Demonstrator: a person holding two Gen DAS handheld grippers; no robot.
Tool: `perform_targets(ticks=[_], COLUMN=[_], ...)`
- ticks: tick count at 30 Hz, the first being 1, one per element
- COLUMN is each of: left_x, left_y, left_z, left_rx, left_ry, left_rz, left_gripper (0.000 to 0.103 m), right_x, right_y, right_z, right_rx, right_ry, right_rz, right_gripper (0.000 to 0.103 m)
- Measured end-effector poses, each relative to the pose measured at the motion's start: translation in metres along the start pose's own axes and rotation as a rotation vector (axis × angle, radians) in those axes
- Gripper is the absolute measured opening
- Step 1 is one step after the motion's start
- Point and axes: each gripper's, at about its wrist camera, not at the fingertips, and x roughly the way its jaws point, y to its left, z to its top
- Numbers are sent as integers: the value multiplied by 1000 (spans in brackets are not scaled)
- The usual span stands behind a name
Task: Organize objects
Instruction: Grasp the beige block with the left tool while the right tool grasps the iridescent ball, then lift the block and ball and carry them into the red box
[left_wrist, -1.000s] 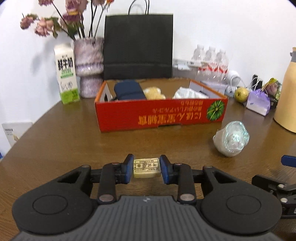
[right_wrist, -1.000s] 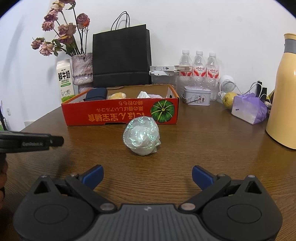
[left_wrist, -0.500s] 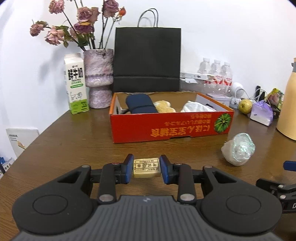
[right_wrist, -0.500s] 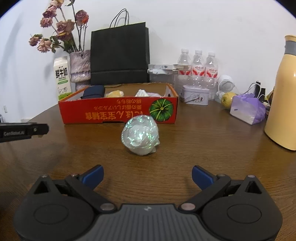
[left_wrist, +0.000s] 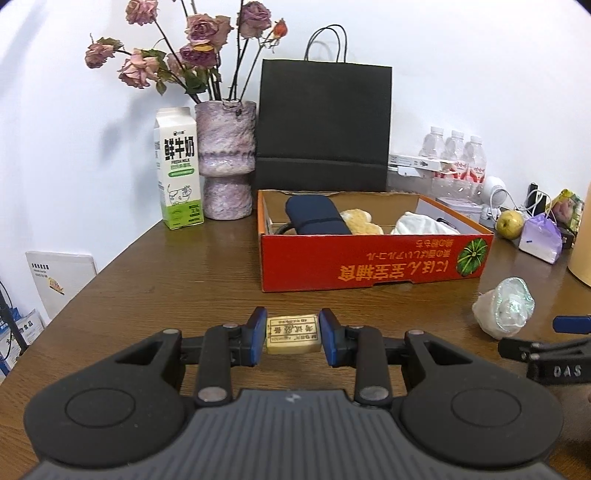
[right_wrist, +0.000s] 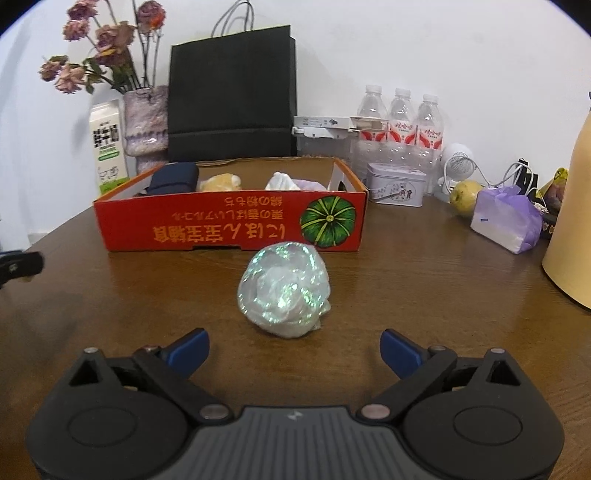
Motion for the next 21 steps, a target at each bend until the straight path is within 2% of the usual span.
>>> perform_targets(ticks=[5, 8, 9, 11, 13, 16, 21], left_x=[1, 1, 0, 0, -1, -1, -2], left_y=[7, 8, 7, 8, 8, 7, 7], left_z=[1, 2, 2, 1, 1, 1, 1], left_rx=[-18, -21, -21, -22, -23, -21, -21], left_ry=[1, -1, -2, -2, -4, -5, -9], left_rz=[5, 0, -1, -7, -8, -7, -8], left_gripper=[32, 32, 32, 32, 32, 32, 32], right_x=[19, 31, 34, 40, 43, 38, 21], right_y=[-4, -3, -3, -2, -2, -6, -4], right_z=[11, 17, 19, 22, 22, 21, 18], right_rx=[27, 37, 41, 44, 43, 65, 56], right_ry=[11, 22, 22, 29, 45, 21, -63], right_rz=[-18, -21, -21, -18, -8, 2, 34], right_gripper=[98, 94, 91, 78, 59, 41, 37])
